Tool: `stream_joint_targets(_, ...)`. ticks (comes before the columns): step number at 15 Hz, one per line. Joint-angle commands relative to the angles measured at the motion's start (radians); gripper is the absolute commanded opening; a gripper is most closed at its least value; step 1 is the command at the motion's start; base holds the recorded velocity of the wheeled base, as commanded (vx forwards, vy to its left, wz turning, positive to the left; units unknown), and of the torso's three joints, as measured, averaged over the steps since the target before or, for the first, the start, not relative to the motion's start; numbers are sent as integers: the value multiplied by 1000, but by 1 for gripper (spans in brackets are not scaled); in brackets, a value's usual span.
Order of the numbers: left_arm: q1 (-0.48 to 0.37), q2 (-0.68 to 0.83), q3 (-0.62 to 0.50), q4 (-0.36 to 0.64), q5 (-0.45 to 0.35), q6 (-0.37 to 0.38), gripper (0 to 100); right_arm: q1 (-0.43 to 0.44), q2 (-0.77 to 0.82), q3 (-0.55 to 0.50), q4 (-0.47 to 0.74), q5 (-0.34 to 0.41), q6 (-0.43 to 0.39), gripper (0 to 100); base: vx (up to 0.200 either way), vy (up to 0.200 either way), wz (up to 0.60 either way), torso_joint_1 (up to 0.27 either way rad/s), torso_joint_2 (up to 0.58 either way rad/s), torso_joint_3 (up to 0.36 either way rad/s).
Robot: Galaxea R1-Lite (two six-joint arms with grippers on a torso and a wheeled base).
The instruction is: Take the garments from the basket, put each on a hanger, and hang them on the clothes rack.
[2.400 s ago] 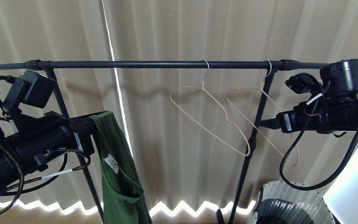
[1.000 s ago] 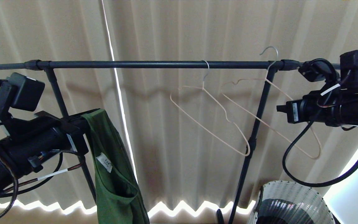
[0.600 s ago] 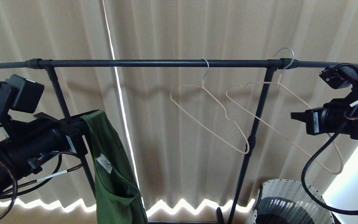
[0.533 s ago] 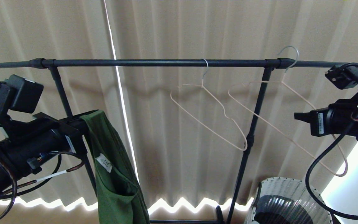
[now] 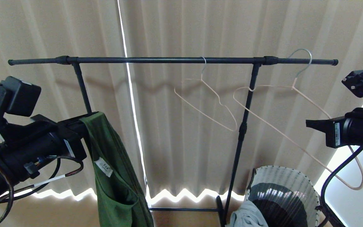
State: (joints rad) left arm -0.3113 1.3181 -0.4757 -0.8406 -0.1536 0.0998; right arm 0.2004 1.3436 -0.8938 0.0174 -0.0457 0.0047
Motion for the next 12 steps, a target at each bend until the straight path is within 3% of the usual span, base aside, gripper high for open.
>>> stream_joint_targets(1, 0, -2, 5, 0, 0, 3, 0, 1, -29, 21, -1, 0, -2, 0, -200, 0, 0, 2, 2, 7)
stream_joint_targets(5, 0, -17, -17, 3, 5, 9, 0, 17, -83, 59, 1, -2, -8, 0, 0, 0, 0, 0, 0, 0)
stream_joint_targets(7, 1, -26, -37, 35, 14, 54, 0, 20, -113, 101, -16, -2, -18, 0, 0, 0, 0, 0, 0, 0)
stream_joint_targets(10, -11, -43, -133, 219, 132, 98, 0, 34, -123, 164, -149, 0, -22, 0, 0, 0, 0, 0, 0, 0)
stream_joint_targets(12, -32, -46, -247, 407, 166, 93, 0, 66, -112, 173, -226, 9, -20, 0, 0, 0, 0, 0, 0, 0)
